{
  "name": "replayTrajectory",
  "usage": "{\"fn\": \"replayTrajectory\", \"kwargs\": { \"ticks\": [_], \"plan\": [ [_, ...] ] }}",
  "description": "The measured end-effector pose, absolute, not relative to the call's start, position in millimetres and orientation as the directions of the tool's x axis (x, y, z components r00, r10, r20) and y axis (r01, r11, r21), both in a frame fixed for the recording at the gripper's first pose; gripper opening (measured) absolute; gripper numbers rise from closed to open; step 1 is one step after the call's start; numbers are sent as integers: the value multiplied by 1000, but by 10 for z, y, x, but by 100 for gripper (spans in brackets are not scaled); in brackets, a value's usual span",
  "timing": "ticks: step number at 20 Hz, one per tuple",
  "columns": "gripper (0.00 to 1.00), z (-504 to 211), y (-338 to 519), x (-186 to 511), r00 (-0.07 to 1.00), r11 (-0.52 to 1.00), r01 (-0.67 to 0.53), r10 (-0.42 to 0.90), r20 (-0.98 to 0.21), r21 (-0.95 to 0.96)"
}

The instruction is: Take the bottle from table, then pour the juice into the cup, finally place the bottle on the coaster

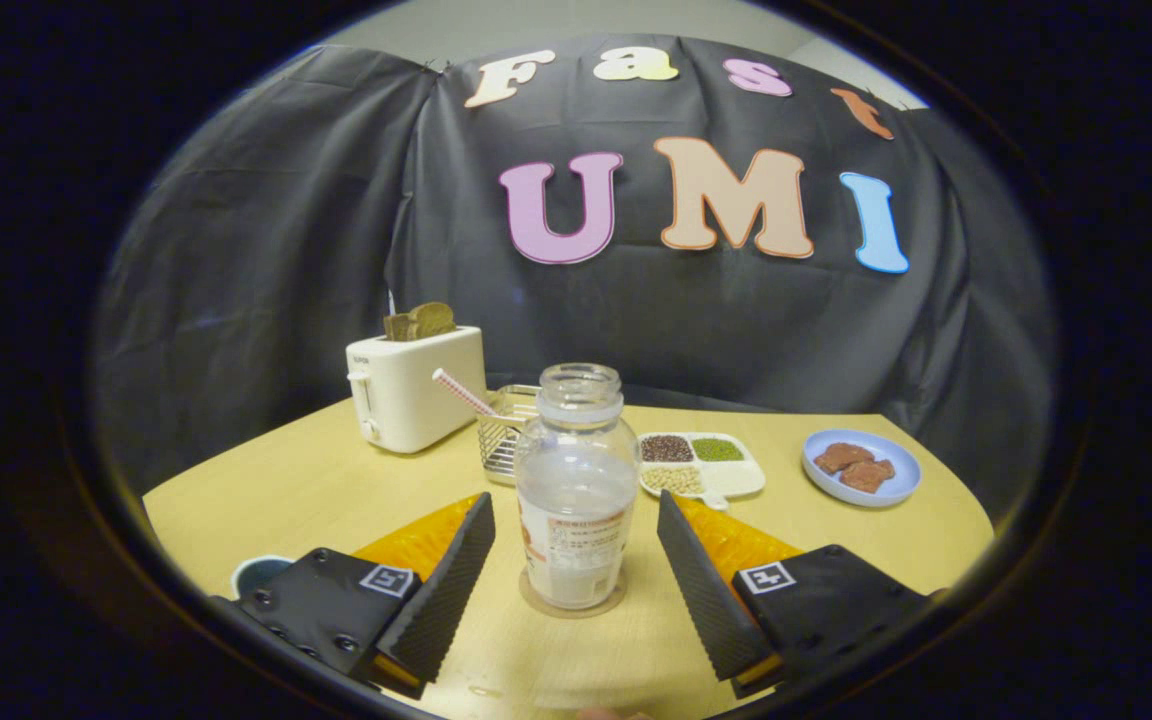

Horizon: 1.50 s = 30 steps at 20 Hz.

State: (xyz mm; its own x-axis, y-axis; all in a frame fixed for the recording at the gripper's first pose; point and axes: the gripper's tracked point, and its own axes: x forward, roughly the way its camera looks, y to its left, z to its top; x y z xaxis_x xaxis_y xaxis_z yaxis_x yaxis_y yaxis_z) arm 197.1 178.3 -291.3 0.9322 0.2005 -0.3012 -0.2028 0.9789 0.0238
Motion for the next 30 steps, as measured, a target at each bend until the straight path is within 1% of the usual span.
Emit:
{"fn": "replayTrajectory", "kwargs": {
  "ticks": [3,6,15,19,22,30],
  "plan": [
    [100,-2651,1654,1804,947,983,-182,180,-267,15],
    [100,-2368,1412,1626,964,991,-135,126,-233,-23],
    [100,-1453,775,1030,982,999,-47,47,-184,2],
    [100,-1177,472,814,984,999,11,-17,-176,-39],
    [100,-981,342,662,985,997,42,-52,-166,-68],
    [100,-483,237,437,986,993,77,-88,-142,-86]
  ]
}}
